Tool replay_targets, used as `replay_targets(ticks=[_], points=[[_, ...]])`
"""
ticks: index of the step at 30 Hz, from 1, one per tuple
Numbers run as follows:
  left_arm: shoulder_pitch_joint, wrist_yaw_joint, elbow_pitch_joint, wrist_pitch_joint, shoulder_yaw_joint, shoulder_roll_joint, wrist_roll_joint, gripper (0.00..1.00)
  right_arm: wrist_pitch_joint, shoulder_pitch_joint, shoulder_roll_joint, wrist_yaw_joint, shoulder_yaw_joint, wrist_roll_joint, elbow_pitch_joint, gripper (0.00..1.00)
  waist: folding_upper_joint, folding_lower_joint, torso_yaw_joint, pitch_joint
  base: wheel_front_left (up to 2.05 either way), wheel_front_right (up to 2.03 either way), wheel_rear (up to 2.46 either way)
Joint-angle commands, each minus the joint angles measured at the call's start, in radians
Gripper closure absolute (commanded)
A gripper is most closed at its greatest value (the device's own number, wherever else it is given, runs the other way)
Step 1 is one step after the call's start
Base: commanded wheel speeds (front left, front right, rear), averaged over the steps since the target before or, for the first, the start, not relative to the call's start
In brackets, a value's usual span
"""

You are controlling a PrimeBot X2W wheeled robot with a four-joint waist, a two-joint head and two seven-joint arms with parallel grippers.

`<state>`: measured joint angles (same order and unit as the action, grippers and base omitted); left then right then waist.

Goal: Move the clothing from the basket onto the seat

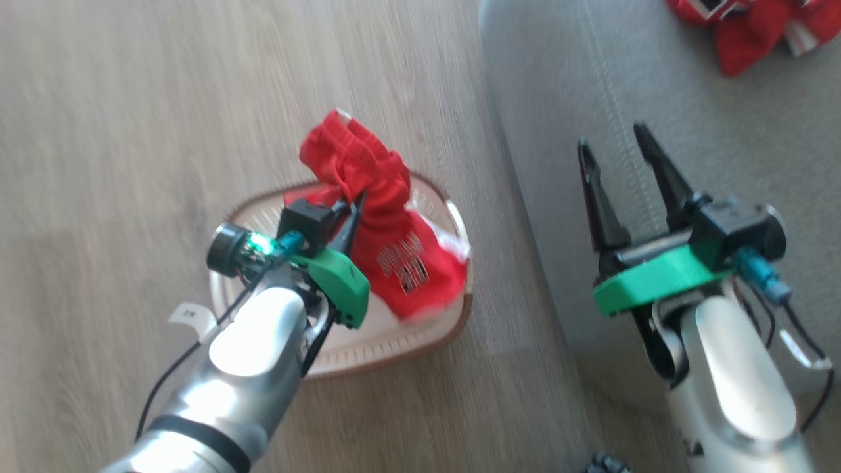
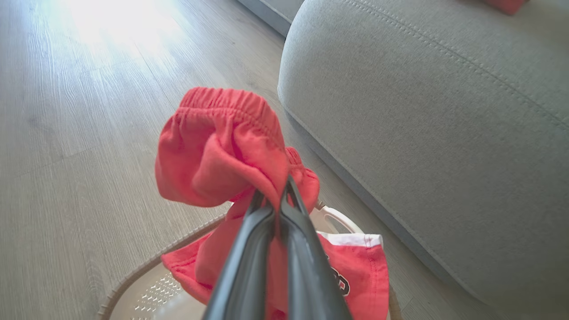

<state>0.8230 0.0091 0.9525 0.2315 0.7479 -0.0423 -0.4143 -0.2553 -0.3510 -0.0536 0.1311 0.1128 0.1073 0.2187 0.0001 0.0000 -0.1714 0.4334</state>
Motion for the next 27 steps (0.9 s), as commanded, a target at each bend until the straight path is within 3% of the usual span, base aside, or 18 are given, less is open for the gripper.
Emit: replay_targets(ticks=[1,12,19,27], points=[[-0.017,-0.001,-0.044,0.001,-0.012,-0.008,-0.01,1.0,-0.006,0.037,0.003,0.0,0.01,-0.008,-0.013,0.0,-0.0001,0.0,0.049,-0.171,0.0,0.0,0.0],[-0.084,-0.029,-0.179,-0.087,-0.002,-0.045,-0.054,1.0,-0.006,0.222,0.003,0.0,-0.018,-0.021,0.074,0.0,-0.0001,0.0,0.103,-0.444,0.0,0.0,0.0],[-0.063,-0.031,-0.298,-0.182,-0.005,-0.074,-0.075,1.0,-0.006,0.269,0.003,0.0,-0.004,-0.011,0.099,0.0,-0.0001,0.0,0.13,-0.516,0.0,0.0,0.0],[-0.014,-0.021,-0.404,-0.251,-0.008,-0.069,-0.092,1.0,-0.006,0.265,0.003,0.0,0.049,0.005,0.135,0.0,-0.0001,0.0,0.161,-0.559,0.0,0.0,0.0]])
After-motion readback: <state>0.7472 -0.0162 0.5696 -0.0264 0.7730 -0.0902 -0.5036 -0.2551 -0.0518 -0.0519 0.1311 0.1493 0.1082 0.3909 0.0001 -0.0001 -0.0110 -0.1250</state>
